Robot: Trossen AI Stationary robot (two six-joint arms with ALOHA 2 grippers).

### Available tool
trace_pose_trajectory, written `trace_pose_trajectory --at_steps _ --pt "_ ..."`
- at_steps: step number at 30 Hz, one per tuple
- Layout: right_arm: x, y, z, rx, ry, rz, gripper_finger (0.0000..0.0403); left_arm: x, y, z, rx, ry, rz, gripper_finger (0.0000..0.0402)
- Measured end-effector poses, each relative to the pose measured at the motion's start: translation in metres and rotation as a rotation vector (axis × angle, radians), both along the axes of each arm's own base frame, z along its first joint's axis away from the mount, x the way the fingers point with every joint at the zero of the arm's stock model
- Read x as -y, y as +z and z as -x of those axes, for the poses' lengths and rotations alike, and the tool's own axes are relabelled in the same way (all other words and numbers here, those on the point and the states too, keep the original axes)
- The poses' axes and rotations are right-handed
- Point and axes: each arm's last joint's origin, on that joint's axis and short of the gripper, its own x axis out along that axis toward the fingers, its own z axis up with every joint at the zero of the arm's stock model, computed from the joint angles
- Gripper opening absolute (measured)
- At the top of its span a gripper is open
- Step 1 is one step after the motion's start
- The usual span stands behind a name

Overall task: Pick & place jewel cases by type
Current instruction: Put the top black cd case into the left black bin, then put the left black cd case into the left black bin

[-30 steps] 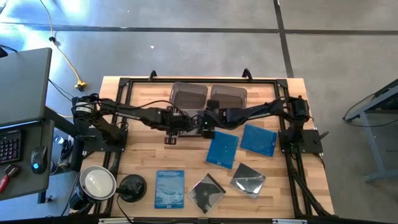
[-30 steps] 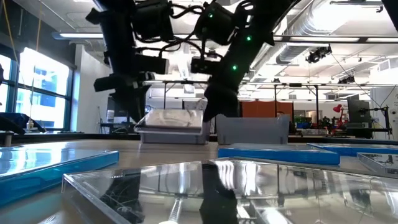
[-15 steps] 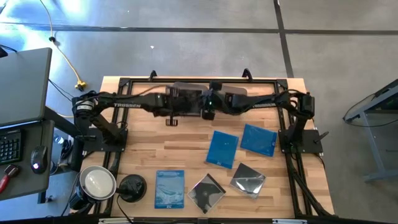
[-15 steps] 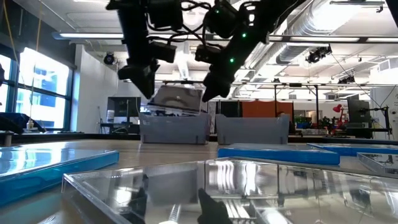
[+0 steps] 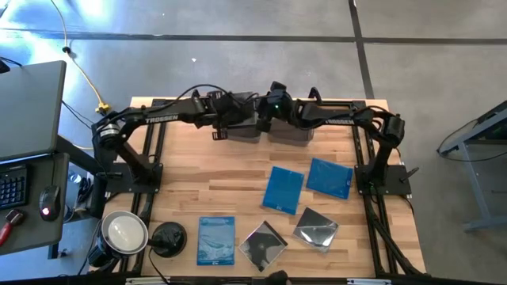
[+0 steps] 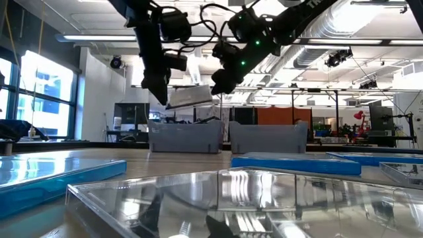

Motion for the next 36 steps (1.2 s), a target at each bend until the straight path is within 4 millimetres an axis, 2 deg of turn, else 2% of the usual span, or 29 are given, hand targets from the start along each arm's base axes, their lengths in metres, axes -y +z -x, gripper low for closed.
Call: trace_pose_trajectory --at_steps 4,8,10,13,17,20,23,27,33,36 --pt "0.001 0.0 0.0 0.002 0.045 -0.017 0.0172 -0.006 -0.009 -0.004 -0.016 0.011 0.006 0.0119" --pt "-0.002 -0.002 -0.001 0.011 0.104 -0.053 0.0172 -0.011 -0.025 -0.016 -0.031 -0.008 -0.002 0.0119" --pt "-0.005 -0.009 -0.003 -0.009 0.141 -0.092 0.0172 -0.013 -0.027 -0.023 -0.02 0.004 -0.038 0.0119" --pt "-0.005 -0.02 -0.007 -0.016 0.198 -0.147 0.0172 -0.017 -0.043 -0.03 -0.033 0.014 -0.043 0.0119" --pt "-0.002 -0.031 -0.007 -0.103 0.085 -0.072 0.0172 -0.019 -0.04 -0.032 -0.007 0.034 -0.078 0.0119" --pt "-0.004 -0.03 -0.007 -0.144 0.045 0.009 0.0172 -0.019 -0.042 -0.03 -0.038 0.047 -0.097 0.0119" --pt "-0.01 -0.024 -0.008 -0.157 0.066 0.056 0.0172 -0.018 -0.037 -0.027 -0.05 0.059 -0.114 0.0119" --pt "-0.023 -0.01 -0.007 -0.156 0.088 0.099 0.0172 -0.007 -0.023 -0.023 -0.027 0.031 -0.117 0.0119" --pt "-0.059 0.029 0.008 -0.157 0.12 0.118 0.017 0.031 0.014 -0.011 0.059 -0.026 -0.106 0.0119" --pt "-0.086 0.049 0.021 -0.139 0.167 0.071 0.0166 0.055 0.032 0.0 0.15 -0.081 0.0 0.0119"
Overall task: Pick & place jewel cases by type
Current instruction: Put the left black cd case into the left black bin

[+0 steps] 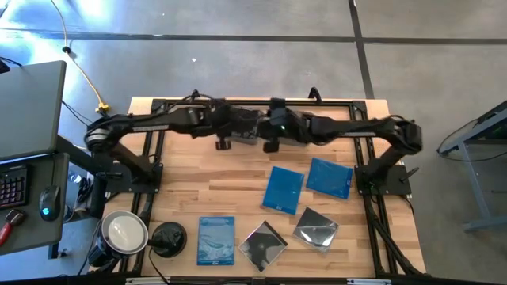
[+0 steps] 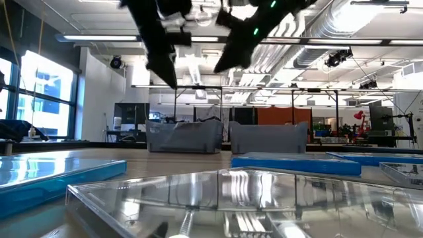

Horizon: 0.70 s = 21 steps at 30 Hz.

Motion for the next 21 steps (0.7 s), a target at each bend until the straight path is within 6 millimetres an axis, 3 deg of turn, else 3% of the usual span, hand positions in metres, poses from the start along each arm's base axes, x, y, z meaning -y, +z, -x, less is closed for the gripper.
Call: trace_pose_trajectory --at_steps 4,8,11,17,21 --pt "-0.04 0.018 0.021 0.003 0.109 -0.19 0.0161 0.033 0.016 0.009 0.136 -0.162 0.27 0.0119" --pt "-0.088 0.011 0.03 -0.074 0.172 -0.398 0.0161 0.066 0.009 0.012 0.155 -0.345 0.537 0.0119" --pt "-0.13 -0.011 0.026 -0.172 0.202 -0.414 0.016 0.092 -0.01 0.01 0.152 -0.417 0.587 0.0119" --pt "-0.218 -0.058 0.02 -0.29 0.435 -0.356 0.0161 0.14 -0.05 0.006 0.236 -0.545 0.55 0.0119" --pt "-0.262 -0.077 0.022 -0.255 0.524 -0.407 0.0161 0.165 -0.069 0.002 0.352 -0.458 0.695 0.0119"
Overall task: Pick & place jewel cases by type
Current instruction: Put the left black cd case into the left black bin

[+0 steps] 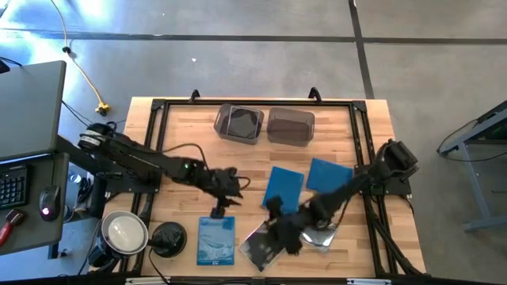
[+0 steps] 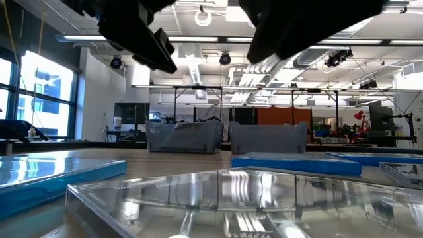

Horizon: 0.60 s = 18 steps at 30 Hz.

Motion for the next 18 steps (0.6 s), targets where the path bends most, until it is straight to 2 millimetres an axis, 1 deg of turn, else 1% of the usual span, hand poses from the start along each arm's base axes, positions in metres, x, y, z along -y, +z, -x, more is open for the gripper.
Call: trace_pose_trajectory --at_steps 3,5,7,9,12,15,18 --pt "-0.029 -0.007 0.002 0.062 0.015 -0.09 0.0161 0.017 -0.011 -0.008 -0.05 0.122 0.25 0.0119" --pt "-0.048 -0.012 0.006 0.09 0.043 -0.144 0.0161 0.027 -0.02 -0.013 -0.086 0.185 0.366 0.0119" --pt "-0.068 -0.021 0.01 0.111 0.082 -0.18 0.0161 0.036 -0.031 -0.017 -0.114 0.193 0.393 0.0119" --pt "-0.084 -0.034 0.017 0.105 0.107 -0.18 0.0161 0.044 -0.039 -0.023 -0.13 0.183 0.391 0.0119" --pt "-0.095 -0.051 0.025 0.074 0.111 -0.129 0.0161 0.049 -0.053 -0.031 -0.175 0.202 0.391 0.0119" --pt "-0.098 -0.066 0.027 0.053 0.093 -0.074 0.0161 0.05 -0.067 -0.037 -0.218 0.225 0.379 0.0119" --pt "-0.098 -0.077 0.026 0.056 0.104 0.004 0.0161 0.047 -0.075 -0.046 -0.23 0.244 0.381 0.0119"
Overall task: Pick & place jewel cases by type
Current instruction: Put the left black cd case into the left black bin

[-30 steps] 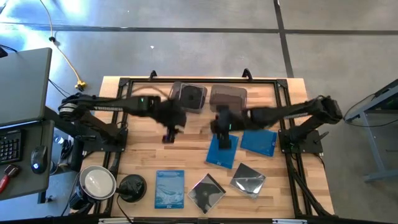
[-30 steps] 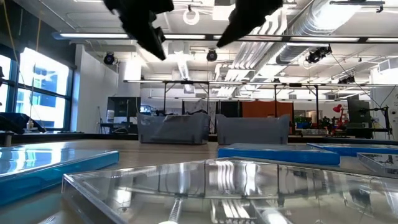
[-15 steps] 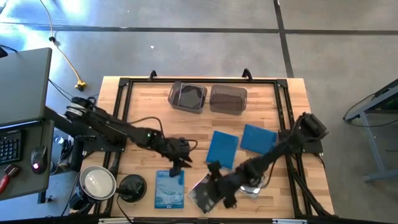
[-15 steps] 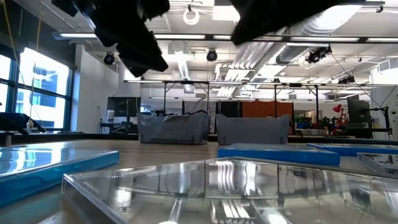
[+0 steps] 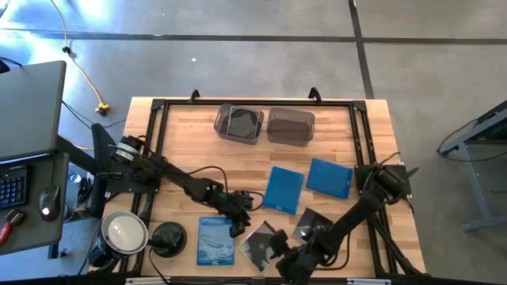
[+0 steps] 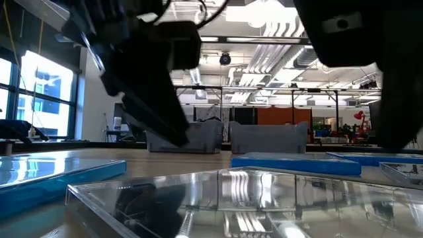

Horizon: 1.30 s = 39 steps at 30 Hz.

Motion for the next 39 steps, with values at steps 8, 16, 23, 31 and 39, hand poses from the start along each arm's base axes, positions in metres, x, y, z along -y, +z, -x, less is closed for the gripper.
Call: trace_pose_trajectory --at_steps 8,16,23,31,39 --pt "0.005 -0.016 -0.001 -0.019 0.013 0.126 0.0161 -0.008 -0.013 -0.015 -0.053 0.055 0.063 0.0119" --pt "0.006 -0.018 0.006 -0.02 0.007 0.255 0.0161 -0.005 -0.024 -0.023 -0.124 0.066 0.177 0.0119" --pt "0.012 -0.018 -0.001 -0.011 0.037 0.276 0.0161 -0.002 -0.021 -0.025 -0.145 0.018 0.23 0.0119" --pt "0.02 -0.017 -0.01 0.007 0.054 0.314 0.0161 0.0 -0.029 -0.027 -0.179 0.003 0.274 0.0119" --pt "0.031 -0.017 -0.019 0.01 0.081 0.346 0.0161 0.001 -0.042 -0.029 -0.215 0.009 0.312 0.0119"
